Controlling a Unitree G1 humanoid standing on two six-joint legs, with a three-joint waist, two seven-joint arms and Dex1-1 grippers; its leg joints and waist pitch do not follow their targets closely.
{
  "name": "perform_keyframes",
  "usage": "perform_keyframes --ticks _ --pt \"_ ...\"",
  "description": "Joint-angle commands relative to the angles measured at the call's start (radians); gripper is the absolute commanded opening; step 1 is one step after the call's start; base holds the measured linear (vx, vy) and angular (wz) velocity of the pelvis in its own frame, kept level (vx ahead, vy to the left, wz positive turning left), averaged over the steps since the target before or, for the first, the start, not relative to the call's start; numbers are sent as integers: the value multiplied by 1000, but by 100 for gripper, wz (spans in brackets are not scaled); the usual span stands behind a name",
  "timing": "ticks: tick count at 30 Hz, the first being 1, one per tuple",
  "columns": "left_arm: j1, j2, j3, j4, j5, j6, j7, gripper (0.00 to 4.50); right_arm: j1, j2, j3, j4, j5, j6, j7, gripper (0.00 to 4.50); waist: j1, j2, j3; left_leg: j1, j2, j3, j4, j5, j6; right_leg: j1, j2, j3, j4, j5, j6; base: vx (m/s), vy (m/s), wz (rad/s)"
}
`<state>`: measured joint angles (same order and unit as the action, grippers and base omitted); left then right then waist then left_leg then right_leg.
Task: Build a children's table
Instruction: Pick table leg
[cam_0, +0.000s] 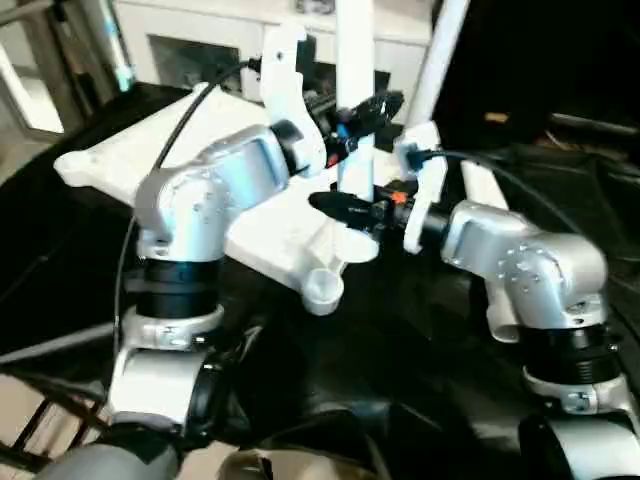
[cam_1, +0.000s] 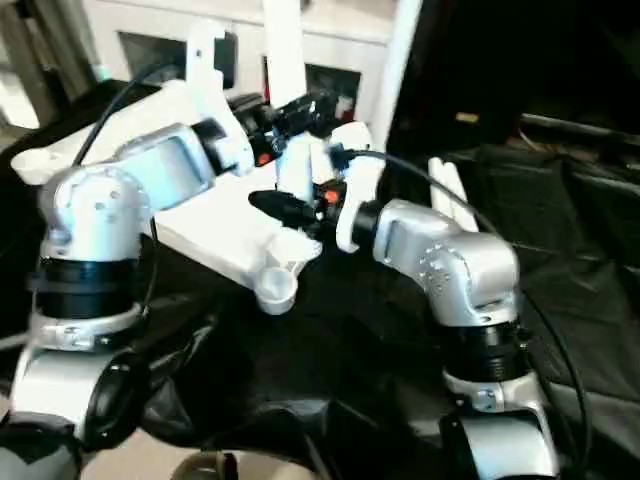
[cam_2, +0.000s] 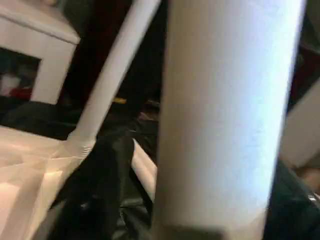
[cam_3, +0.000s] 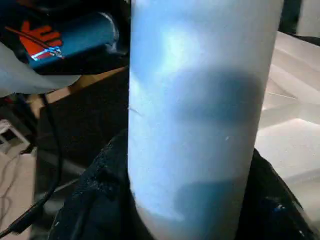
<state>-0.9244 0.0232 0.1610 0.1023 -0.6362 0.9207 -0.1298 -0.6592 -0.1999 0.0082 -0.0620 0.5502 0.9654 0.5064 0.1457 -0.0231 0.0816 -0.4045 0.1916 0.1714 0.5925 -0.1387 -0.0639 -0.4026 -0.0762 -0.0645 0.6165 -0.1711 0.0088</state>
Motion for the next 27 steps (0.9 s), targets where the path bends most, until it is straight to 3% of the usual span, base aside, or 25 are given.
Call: perform_keyframes --ticks 1,10,11,12,14,17,20,24,27 --pt "1 12 69 75 66 -35 100 338 -11 9 15 -70 28 -59 32 195 1 -8 -89 26 25 -10 -67 -202 -60 47 -63 39 -74 -242 -96 0 0 0" --pt "0 7 78 50 50 -49 113 338 -6 8 20 -71 -2 -75 22 195 4 -6 -94 27 27 -10 -65 -187 -57 49 -63 39 -69 -199 -108 0 0 0" --pt "2 10 69 42 46 -49 100 338 -10 16 1 -60 11 -65 14 195 4 -7 -94 27 27 -10 -65 -185 -57 49 -64 39 -69 -196 -109 0 0 0" --pt "5 16 53 32 47 -49 79 338 -16 23 -30 -46 39 -46 11 265 3 -7 -94 28 28 -9 -65 -188 -55 48 -64 39 -69 -197 -113 0 0 0" --pt "7 20 43 27 48 -50 67 338 -19 27 -50 -37 57 -34 11 271 3 -6 -93 28 27 -10 -65 -199 -49 48 -63 39 -71 -206 -108 0 0 0" --pt "14 31 13 4 45 -45 28 338 -27 1 -64 -17 60 -27 36 308 2 -4 -96 30 29 -10 -65 -195 -57 48 -63 39 -70 -217 -93 0 0 0" --pt "23 47 -29 -33 37 -45 -35 338 -51 -59 -83 45 65 23 79 308 7 -4 -97 35 29 -8 -63 -189 -60 45 -62 39 -70 -209 -106 0 0 0" --pt "31 61 -61 -62 22 -37 -90 338 -75 -106 -91 58 110 83 128 308 16 -8 -98 28 29 -8 -62 -171 -54 51 -65 39 -63 -173 -124 0 0 0" --pt "34 68 -77 -74 21 -41 -122 338 -82 -139 -64 58 119 104 164 308 18 -12 -98 28 28 -6 -60 -170 -49 51 -66 39 -66 -195 -124 0 0 0"
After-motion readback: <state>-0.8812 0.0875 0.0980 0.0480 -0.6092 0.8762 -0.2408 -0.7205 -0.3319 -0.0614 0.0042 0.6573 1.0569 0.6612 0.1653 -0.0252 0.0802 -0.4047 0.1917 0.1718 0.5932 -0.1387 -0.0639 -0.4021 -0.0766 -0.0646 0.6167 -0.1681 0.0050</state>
